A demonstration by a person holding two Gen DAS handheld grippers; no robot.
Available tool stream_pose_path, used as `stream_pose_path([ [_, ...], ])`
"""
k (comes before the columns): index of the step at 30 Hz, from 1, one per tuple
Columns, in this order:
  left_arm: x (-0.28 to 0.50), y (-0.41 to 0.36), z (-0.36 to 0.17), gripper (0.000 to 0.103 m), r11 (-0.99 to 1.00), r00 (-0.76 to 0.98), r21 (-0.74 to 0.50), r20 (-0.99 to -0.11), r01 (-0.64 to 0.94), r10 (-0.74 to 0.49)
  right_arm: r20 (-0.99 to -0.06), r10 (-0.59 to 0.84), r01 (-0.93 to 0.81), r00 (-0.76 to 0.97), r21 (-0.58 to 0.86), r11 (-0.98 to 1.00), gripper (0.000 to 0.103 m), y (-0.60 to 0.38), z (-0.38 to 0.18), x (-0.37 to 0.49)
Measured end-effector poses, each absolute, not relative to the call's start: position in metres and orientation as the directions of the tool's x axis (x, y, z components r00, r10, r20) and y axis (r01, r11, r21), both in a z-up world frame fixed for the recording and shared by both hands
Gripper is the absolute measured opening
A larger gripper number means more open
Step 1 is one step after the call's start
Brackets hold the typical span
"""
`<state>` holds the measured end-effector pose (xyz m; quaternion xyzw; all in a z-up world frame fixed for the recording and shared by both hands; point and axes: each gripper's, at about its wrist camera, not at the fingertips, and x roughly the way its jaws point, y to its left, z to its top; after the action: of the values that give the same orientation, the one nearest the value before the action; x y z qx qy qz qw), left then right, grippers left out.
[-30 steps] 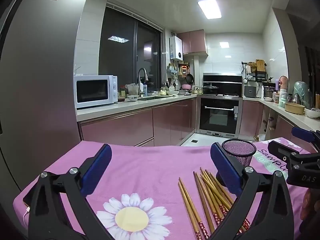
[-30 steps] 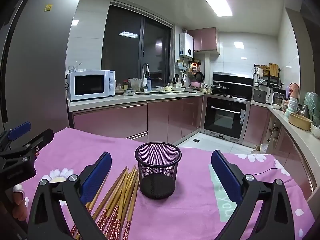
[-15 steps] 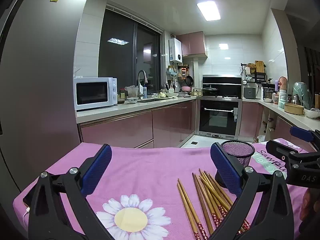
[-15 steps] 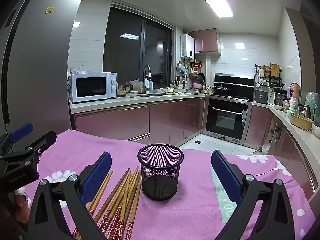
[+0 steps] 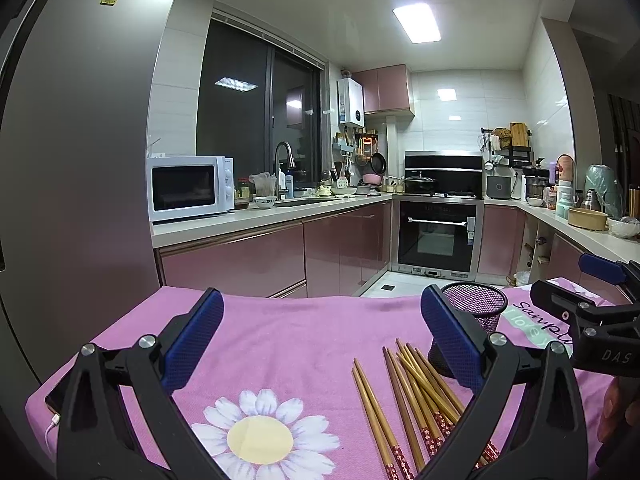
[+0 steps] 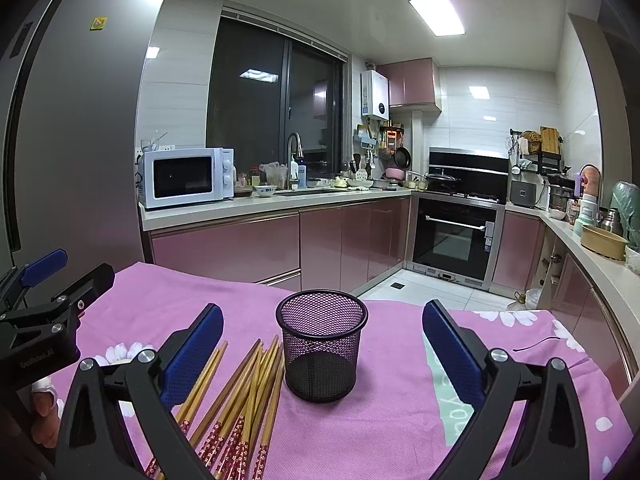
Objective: Organize utensils
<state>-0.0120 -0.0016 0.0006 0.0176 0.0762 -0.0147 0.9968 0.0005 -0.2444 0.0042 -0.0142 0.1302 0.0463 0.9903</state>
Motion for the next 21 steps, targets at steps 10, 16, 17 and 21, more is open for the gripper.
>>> stream_pose_path([
  [10, -0.0116, -0.0026, 0.0005, 0.097, 0.999, 0.988, 0.031, -0.153, 0.035, -0.030, -0.262, 0.089, -0.096, 0.961, -0.015, 0.995, 0.096, -0.2428, 0.0043, 0.0023],
  [16, -0.0120, -0.0032, 0.0004, 0.097, 0.999, 0.988, 0.029, -0.150, 0.038, -0.033, -0.260, 0.091, -0.098, 0.961, -0.014, 0.995, 0.096, -0.2416, 0.0052, 0.0034],
  [17, -0.0115, -0.0033, 0.0004, 0.097, 0.999, 0.988, 0.029, -0.150, 0.037, -0.032, -0.259, 0.090, -0.097, 0.962, -0.015, 0.995, 0.096, -0.2410, 0.0056, 0.0039],
  [21, -0.0112, -0.0040, 0.0005, 0.097, 0.999, 0.988, 0.028, -0.150, 0.038, -0.033, -0.260, 0.091, -0.098, 0.961, -0.013, 0.995, 0.096, -0.2410, 0.0057, 0.0035],
])
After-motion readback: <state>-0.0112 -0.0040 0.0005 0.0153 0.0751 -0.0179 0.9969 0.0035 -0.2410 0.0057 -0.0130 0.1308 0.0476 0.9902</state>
